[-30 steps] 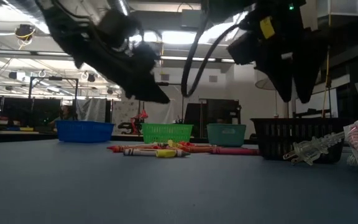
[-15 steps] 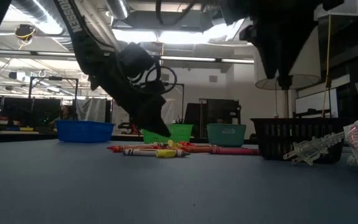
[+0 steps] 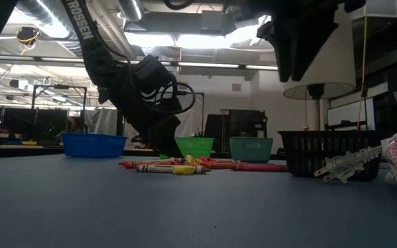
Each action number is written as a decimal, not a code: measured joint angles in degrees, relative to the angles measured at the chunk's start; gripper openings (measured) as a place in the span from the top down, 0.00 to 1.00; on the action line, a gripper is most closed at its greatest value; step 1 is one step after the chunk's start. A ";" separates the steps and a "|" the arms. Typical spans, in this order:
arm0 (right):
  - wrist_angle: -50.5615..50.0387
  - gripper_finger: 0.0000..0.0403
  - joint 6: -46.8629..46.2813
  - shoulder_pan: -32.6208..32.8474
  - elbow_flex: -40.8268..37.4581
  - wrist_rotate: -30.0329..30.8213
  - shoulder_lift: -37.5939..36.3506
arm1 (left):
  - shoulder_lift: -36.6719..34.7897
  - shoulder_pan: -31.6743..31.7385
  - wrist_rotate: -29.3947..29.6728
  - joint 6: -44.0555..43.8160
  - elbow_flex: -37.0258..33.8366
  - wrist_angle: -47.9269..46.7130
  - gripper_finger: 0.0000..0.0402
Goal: Sort crayons
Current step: Put the yellow crayon into the blue bin
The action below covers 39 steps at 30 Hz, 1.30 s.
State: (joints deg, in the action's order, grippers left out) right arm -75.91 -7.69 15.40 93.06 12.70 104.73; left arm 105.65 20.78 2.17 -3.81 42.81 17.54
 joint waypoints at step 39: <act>10.57 0.58 3.72 -0.04 -0.02 3.37 0.00 | -14.11 0.12 0.29 -0.04 -0.29 -9.94 0.98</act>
State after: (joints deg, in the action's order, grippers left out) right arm -65.34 -3.97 15.35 93.03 16.08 104.73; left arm 91.53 20.90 2.46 -3.86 42.52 7.60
